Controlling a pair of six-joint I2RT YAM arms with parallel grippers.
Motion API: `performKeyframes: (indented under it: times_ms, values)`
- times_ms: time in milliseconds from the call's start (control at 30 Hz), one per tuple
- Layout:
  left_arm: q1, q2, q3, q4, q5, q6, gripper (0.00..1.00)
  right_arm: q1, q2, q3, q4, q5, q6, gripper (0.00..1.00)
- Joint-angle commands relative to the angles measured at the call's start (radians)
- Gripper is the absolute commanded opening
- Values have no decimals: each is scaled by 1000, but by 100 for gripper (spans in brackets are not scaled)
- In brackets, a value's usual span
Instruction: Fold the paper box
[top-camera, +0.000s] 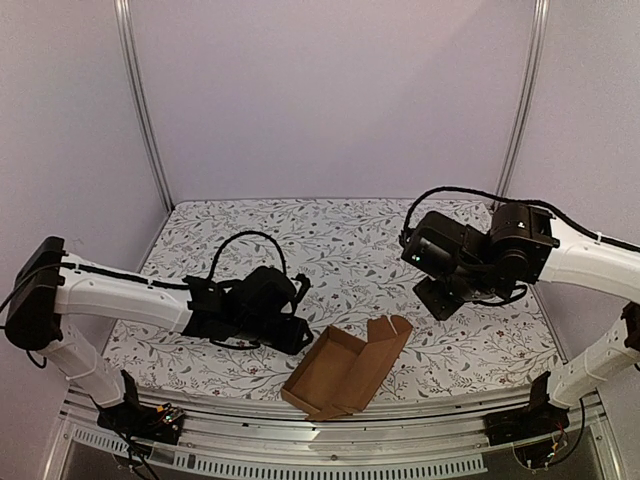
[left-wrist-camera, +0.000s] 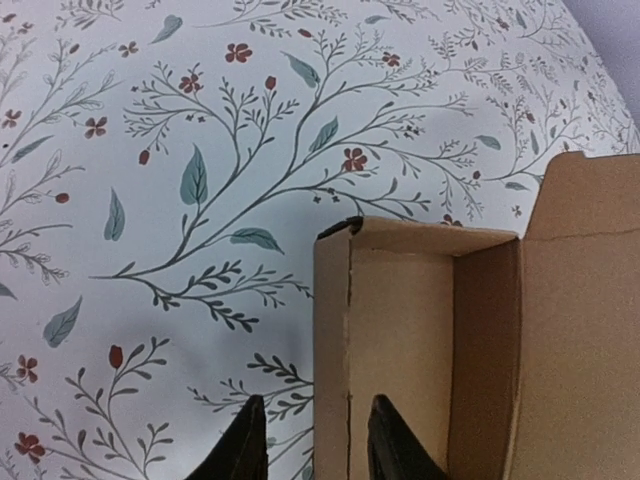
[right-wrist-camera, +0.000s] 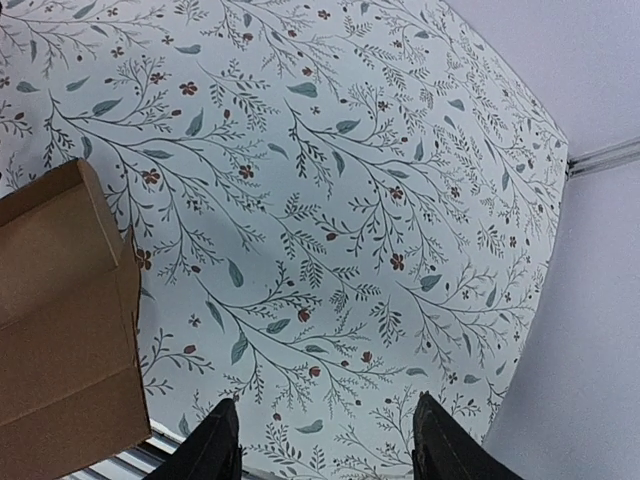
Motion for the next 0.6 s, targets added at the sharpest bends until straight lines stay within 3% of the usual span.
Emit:
performKeyframes:
  times_ms: [0,267,567]
  values:
    - [11,53,58,5,48,34,34,-8,-73,-98,-61,5,169,55]
    - [10,148,107,-19,77,11,34,-8,-181,-333,176,-174,292,48]
    - [0,185,123,-66,36,-17,30,2,-186,-505,512,-323,373,42]
